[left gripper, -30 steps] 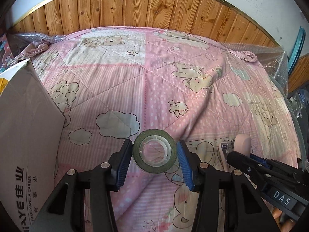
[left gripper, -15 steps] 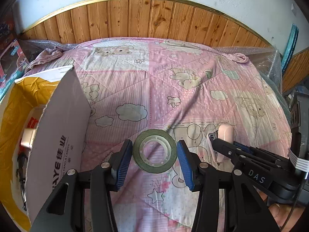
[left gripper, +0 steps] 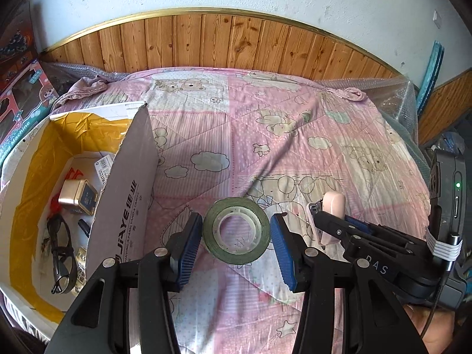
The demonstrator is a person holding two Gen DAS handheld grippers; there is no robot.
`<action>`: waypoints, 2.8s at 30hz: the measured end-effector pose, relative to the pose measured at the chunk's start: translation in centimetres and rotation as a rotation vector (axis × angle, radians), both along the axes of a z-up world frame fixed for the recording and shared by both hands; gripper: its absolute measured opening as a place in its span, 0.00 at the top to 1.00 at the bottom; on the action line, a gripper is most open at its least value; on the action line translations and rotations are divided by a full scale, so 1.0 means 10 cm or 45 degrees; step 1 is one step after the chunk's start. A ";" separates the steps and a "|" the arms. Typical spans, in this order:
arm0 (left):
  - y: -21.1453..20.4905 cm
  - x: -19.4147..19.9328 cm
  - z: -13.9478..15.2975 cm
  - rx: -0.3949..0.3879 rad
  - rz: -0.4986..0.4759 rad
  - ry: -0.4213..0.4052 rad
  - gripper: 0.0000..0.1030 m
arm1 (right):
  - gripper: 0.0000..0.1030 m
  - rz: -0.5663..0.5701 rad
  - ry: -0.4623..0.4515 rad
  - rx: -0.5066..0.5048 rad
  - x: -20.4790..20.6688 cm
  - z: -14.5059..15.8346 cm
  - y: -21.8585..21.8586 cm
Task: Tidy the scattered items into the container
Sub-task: 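Lift the stapler and tape roll and carry them over the cardboard box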
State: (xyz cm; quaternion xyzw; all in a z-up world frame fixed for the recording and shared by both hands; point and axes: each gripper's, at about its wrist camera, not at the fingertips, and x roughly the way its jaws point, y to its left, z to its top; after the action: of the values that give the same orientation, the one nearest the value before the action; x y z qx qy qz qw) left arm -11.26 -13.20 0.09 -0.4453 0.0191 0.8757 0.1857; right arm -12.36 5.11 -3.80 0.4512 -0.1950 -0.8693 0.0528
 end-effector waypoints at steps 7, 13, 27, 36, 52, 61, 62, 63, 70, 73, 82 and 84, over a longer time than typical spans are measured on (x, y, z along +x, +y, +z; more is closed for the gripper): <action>-0.03 0.18 0.15 0.031 -0.019 0.028 0.53 | 0.74 -0.004 0.008 -0.012 0.21 0.04 -0.05; -0.12 0.30 0.25 0.067 -0.024 0.034 0.53 | 0.74 0.023 0.024 -0.001 0.35 0.09 -0.17; -0.40 0.53 0.36 0.146 -0.023 0.031 0.53 | 0.74 0.136 0.074 -0.004 0.58 0.25 -0.56; -0.79 0.62 0.47 0.212 0.033 0.037 0.53 | 0.74 0.242 0.109 -0.007 0.58 0.41 -0.85; -1.92 0.46 0.59 0.326 0.299 0.055 0.53 | 0.74 0.461 0.205 -0.017 0.33 0.90 -1.50; -2.26 0.24 0.45 0.393 0.380 0.008 0.53 | 0.74 0.538 0.218 -0.028 -0.02 1.09 -1.79; -2.26 0.21 0.43 0.397 0.382 0.000 0.53 | 0.74 0.548 0.219 -0.024 -0.07 1.11 -1.83; -2.27 0.18 0.41 0.403 0.380 -0.009 0.53 | 0.74 0.558 0.221 -0.021 -0.12 1.13 -1.87; -2.13 -0.05 0.25 0.432 0.338 -0.077 0.53 | 0.74 0.631 0.231 0.009 -0.49 1.23 -2.16; -2.03 -0.11 0.17 0.429 0.313 -0.102 0.53 | 0.74 0.656 0.228 0.025 -0.64 1.25 -2.27; -1.89 -0.37 -0.07 0.443 0.321 -0.199 0.52 | 0.74 0.718 0.166 0.046 -1.06 1.12 -2.51; -1.86 -0.43 -0.13 0.449 0.332 -0.227 0.52 | 0.74 0.729 0.144 0.049 -1.14 1.07 -2.56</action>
State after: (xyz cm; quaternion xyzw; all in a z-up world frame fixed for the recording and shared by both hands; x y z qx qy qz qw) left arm -15.59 -31.79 -1.22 -0.4801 -0.2084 0.8393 0.1469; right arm -23.80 -20.53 6.85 0.4398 -0.0398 -0.8463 0.2981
